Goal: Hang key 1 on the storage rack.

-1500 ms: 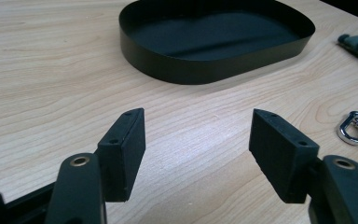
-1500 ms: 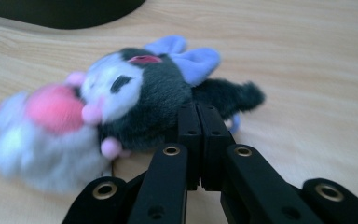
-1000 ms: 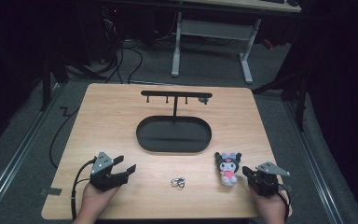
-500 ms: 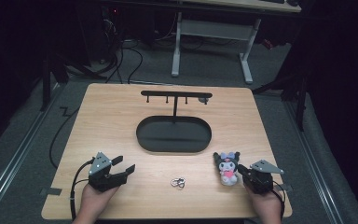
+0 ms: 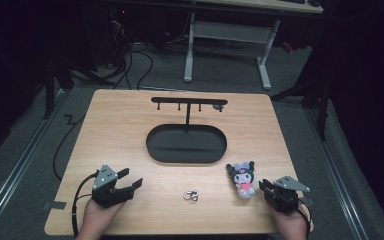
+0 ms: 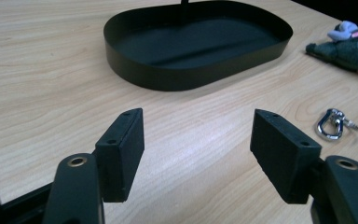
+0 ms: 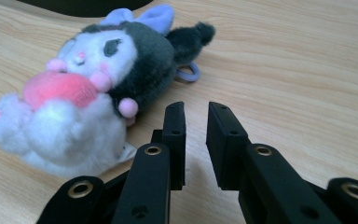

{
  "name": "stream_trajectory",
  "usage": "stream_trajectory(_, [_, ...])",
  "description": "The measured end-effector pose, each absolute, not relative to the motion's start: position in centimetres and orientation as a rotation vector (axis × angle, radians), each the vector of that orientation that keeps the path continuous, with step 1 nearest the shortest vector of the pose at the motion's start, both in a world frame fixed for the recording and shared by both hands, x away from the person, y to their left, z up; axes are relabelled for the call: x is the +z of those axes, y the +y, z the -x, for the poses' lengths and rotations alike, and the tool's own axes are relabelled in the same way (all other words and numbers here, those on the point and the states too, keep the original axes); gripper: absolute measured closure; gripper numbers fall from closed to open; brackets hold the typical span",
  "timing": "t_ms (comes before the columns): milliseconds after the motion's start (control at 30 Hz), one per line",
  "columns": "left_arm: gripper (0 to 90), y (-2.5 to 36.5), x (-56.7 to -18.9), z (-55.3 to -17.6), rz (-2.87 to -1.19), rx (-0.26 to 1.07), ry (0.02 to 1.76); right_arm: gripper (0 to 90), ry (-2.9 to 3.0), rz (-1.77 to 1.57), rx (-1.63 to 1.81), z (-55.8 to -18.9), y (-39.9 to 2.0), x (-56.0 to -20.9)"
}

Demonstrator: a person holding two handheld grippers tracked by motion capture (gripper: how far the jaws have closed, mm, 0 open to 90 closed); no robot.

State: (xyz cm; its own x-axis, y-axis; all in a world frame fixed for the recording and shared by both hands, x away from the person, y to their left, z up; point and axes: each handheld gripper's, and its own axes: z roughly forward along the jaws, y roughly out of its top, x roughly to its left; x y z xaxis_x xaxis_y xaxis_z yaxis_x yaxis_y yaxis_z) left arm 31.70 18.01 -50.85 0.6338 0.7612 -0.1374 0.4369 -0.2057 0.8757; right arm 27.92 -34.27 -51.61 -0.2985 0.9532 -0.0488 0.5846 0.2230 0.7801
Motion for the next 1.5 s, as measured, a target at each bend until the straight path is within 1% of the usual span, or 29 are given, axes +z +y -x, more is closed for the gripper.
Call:
stream_trajectory(67, [35.7, 18.0, -51.2, -31.7, -1.851, 0.373, 0.968, 77.7, 1.934, -1.436, 0.899, -27.7, -34.4, -51.4])
stream_trajectory(133, [34.6, 17.7, -51.0, -31.4, -1.885, 0.403, 0.925, 76.0, 1.912, -1.435, 0.888, -27.5, -34.2, -51.1])
stream_trajectory(333, [34.0, 17.6, -51.1, -31.2, -1.921, 0.414, 0.892, 72.0, 1.922, -1.429, 0.874, -27.6, -34.0, -50.9])
stream_trajectory(633, [32.8, 17.7, -51.2, -31.3, -1.914, 0.415, 0.884, 65.6, 1.993, -1.417, 0.761, -28.1, -33.1, -50.9])
stream_trajectory(733, [31.4, 17.8, -51.2, -31.4, -1.910, 0.417, 0.885, 61.4, 2.035, -1.457, 0.736, -28.0, -33.5, -51.1])
stream_trajectory(767, [31.4, 17.9, -51.1, -31.4, -1.907, 0.424, 0.887, 61.4, 2.035, -1.457, 0.736, -28.0, -33.5, -51.1])
stream_trajectory(800, [29.8, 17.9, -51.1, -31.3, -1.895, 0.432, 0.888, 59.2, 2.038, -1.495, 0.743, -28.0, -33.8, -51.2])
stream_trajectory(1033, [28.9, 17.7, -51.0, -31.7, -1.881, 0.448, 0.892, 56.7, 2.059, -1.545, 0.725, -28.0, -34.2, -50.9])
stream_trajectory(1200, [29.7, 17.6, -51.1, -31.8, -1.896, 0.449, 0.890, 52.9, 2.103, -1.586, 0.723, -28.3, -34.2, -50.3])
stream_trajectory(1367, [30.3, 17.7, -51.1, -31.6, -1.892, 0.446, 0.889, 52.5, 2.143, -1.589, 0.695, -28.6, -34.0, -50.0])
stream_trajectory(1500, [30.5, 17.7, -51.1, -31.5, -1.894, 0.447, 0.885, 50.5, 2.197, -1.594, 0.644, -28.9, -33.8, -49.5])
